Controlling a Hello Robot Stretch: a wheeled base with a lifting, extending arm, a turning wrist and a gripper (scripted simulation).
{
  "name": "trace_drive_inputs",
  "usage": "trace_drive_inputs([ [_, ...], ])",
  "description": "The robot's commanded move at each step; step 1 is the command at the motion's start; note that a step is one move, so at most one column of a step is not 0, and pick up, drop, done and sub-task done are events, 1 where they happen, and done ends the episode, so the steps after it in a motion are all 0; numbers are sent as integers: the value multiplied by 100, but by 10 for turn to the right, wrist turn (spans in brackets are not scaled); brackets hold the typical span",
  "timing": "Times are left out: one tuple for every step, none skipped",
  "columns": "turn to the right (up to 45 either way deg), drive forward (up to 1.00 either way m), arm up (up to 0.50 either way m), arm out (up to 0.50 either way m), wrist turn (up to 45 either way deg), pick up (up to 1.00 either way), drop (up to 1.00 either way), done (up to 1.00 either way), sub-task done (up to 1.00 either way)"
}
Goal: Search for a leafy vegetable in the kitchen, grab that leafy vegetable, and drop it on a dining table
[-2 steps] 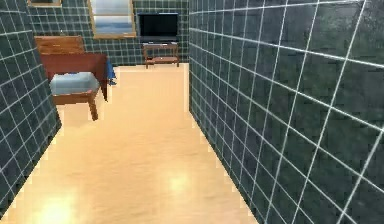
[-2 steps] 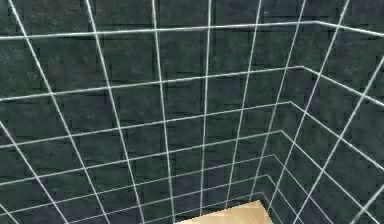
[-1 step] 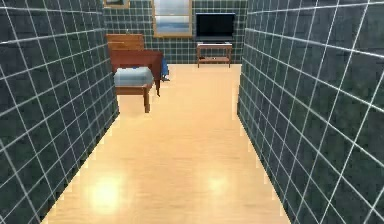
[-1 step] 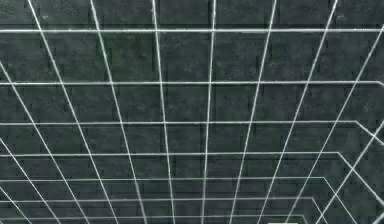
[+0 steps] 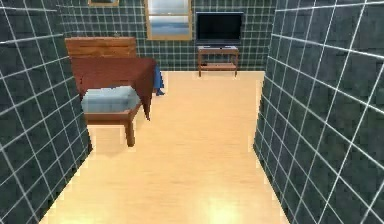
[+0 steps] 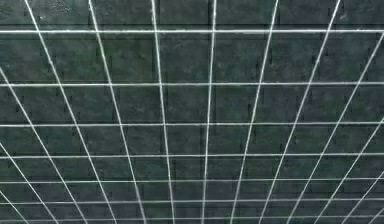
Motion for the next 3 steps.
trace_drive_inputs([
  [0,100,0,0,0,0,0,0,0],
  [0,100,0,0,0,0,0,0,0],
  [-60,0,0,0,0,0,0,0,0],
])
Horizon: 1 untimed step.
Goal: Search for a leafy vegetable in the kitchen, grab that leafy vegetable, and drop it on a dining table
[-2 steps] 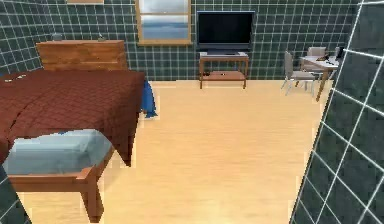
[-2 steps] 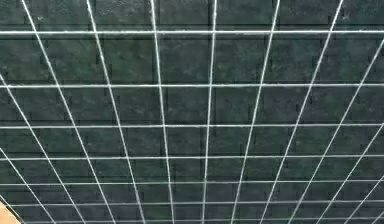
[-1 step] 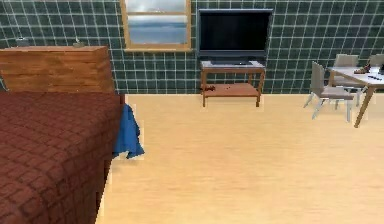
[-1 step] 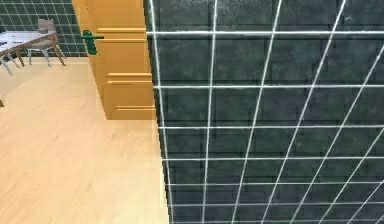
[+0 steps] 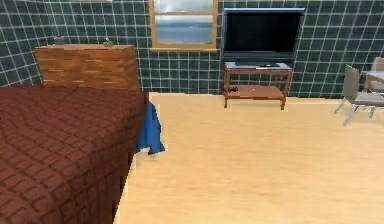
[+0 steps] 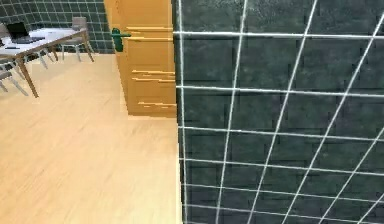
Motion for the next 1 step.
trace_drive_inputs([
  [0,30,0,0,0,0,0,0,0],
])
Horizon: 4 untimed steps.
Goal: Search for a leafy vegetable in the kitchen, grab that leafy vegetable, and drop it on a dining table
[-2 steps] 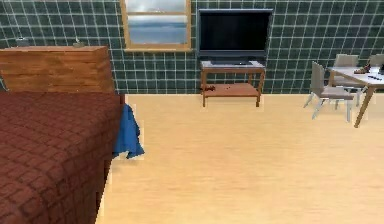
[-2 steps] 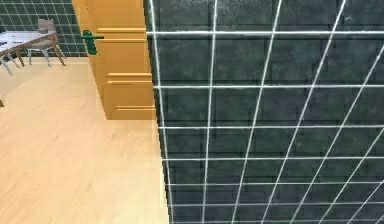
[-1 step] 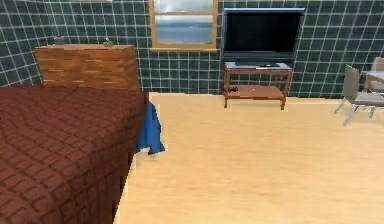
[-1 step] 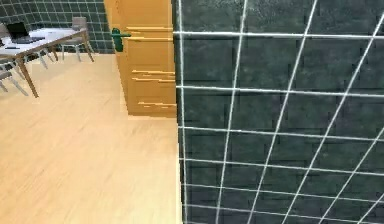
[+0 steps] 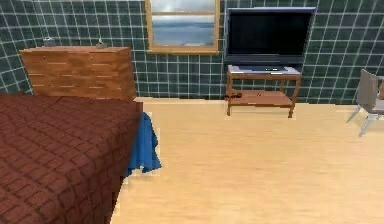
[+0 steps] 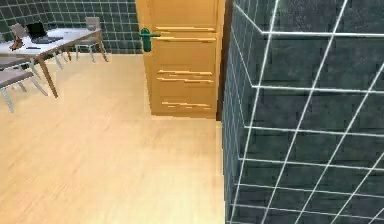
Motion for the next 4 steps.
trace_drive_inputs([
  [450,0,0,0,0,0,0,0,0],
  [180,0,0,0,0,0,0,0,0],
  [30,0,0,0,0,0,0,0,0],
  [0,55,0,0,0,0,0,0,0],
])
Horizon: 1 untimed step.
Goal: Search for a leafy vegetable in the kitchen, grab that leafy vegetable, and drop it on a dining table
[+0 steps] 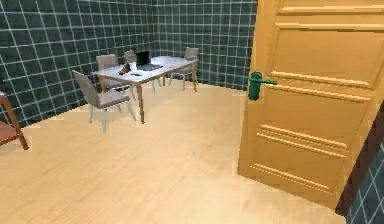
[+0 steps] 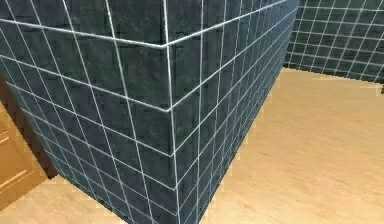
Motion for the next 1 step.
trace_drive_inputs([
  [-120,0,0,0,0,0,0,0,0],
])
